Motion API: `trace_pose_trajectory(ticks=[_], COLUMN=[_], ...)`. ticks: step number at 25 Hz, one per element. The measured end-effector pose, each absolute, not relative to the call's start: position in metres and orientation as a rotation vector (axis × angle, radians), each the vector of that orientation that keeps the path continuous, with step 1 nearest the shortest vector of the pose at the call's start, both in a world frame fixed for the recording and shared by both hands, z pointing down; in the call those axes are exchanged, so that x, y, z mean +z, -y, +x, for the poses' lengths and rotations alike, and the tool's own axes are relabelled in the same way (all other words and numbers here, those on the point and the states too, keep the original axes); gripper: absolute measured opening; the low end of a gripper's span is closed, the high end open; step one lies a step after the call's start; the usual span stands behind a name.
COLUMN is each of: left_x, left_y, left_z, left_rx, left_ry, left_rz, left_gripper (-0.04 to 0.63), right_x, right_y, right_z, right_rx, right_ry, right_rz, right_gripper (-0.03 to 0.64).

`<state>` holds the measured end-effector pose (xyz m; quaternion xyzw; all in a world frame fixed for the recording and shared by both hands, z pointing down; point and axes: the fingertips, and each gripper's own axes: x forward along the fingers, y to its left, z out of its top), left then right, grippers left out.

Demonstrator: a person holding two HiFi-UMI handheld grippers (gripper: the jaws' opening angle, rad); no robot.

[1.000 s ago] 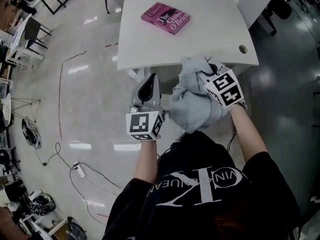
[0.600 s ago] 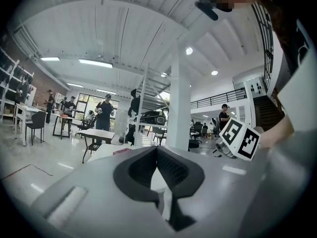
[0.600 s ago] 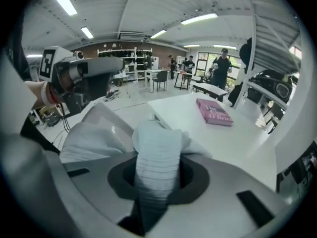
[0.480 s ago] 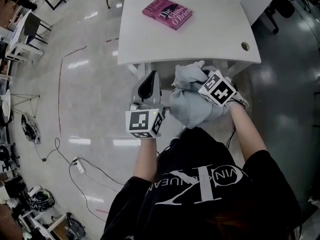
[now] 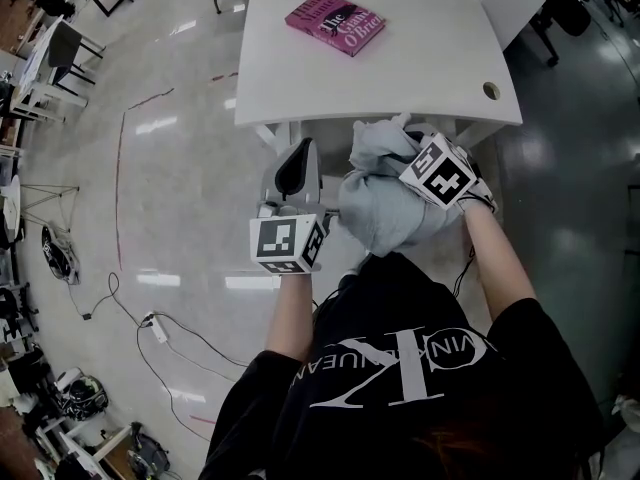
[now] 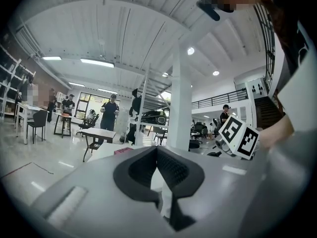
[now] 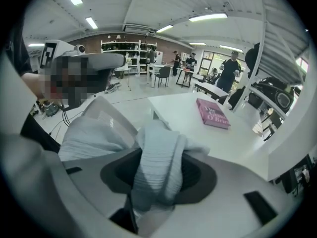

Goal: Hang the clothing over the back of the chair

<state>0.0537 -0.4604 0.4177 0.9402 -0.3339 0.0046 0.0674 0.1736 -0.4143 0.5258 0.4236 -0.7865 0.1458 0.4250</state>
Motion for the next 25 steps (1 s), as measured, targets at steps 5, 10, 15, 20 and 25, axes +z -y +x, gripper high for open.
trace_pose_trajectory(ticks=[5, 10, 15, 20, 25], left_x=[0.417, 0.416, 0.413, 0.412, 0.412], left_y=[0.458, 0.454, 0.454, 0.451, 0.443], left_z=[0.055, 0.057, 0.056, 0.052, 0.049], left_rx=[0.016, 0.010, 0.007, 0.002, 0.000], left_ry=[0.996, 0.986, 0.978, 0.974, 0.962], left_rz=[2.835, 2.838, 2.840, 2.836, 2.840], left_gripper=[0.011, 0.011, 0.011, 0.011, 0.011], right_x=[0.515, 0.509, 0.500, 0.488, 0.470], right_y=[0.413, 0.410, 0.410, 0.406, 0.399], right_z=[0.178, 0.183, 0.180, 0.182, 0.187], right_rx=[0.374, 0.366, 0.367, 0.374, 0.407], right_ry=[1.967, 1.971, 1.990, 2.015, 2.062], right_rz=[1.097, 1.134, 1.160, 1.234, 1.372], right_gripper=[0.178, 0.178, 0.178, 0.159, 0.061])
